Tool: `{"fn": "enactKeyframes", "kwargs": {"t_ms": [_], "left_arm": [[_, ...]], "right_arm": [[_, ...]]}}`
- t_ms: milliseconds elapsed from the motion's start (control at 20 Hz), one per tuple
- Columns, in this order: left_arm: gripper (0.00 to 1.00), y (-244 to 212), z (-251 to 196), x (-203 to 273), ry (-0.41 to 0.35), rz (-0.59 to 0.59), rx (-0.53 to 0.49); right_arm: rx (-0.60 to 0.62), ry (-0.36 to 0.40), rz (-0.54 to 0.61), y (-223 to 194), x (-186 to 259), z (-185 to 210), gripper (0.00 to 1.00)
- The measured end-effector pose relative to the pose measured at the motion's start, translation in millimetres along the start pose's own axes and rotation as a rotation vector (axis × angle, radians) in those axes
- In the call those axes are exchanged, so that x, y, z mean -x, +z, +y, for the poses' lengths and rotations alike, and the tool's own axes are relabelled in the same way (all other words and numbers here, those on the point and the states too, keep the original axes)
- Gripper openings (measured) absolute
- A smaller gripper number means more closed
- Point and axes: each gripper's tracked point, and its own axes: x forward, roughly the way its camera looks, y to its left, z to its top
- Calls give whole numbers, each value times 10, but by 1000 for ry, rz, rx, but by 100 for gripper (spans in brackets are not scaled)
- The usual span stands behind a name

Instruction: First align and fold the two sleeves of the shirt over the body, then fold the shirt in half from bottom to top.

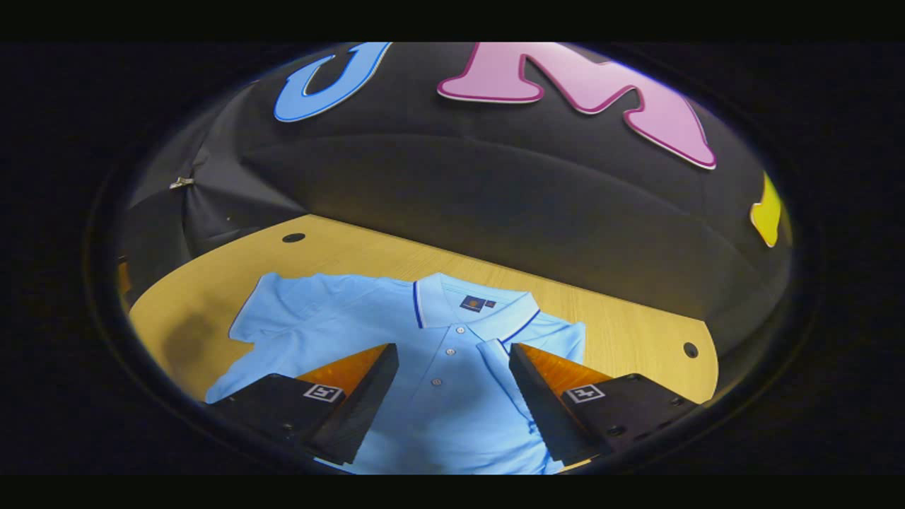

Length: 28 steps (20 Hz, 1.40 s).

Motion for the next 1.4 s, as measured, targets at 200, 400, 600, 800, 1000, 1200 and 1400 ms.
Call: {"fn": "enactKeyframes", "kwargs": {"t_ms": [200, 400, 600, 800, 1000, 1200, 1400], "left_arm": [[98, -205, -37, -813, -23, 79, -12], [98, -421, -164, -1513, -61, 189, -25], [98, -579, -130, -2032, -15, 278, -109], [98, -816, -151, -2250, -29, 348, -190], [87, -822, -107, -2265, -23, 343, -147], [49, -809, -234, -2278, -26, 326, -142], [6, -785, -306, -2244, 21, 318, -154]], "right_arm": [[-84, -52, 4, -253, 317, -439, 97], [-79, -127, -49, -344, 630, -886, 98], [-167, -154, -61, -482, 838, -1052, 97], [-215, -164, -41, -645, 901, -1174, 97], [-118, -232, -91, -643, 1114, -1488, 97], [-206, -232, -42, -856, 1133, -1535, 97], [-255, -231, -25, -956, 1167, -1527, 98]]}}
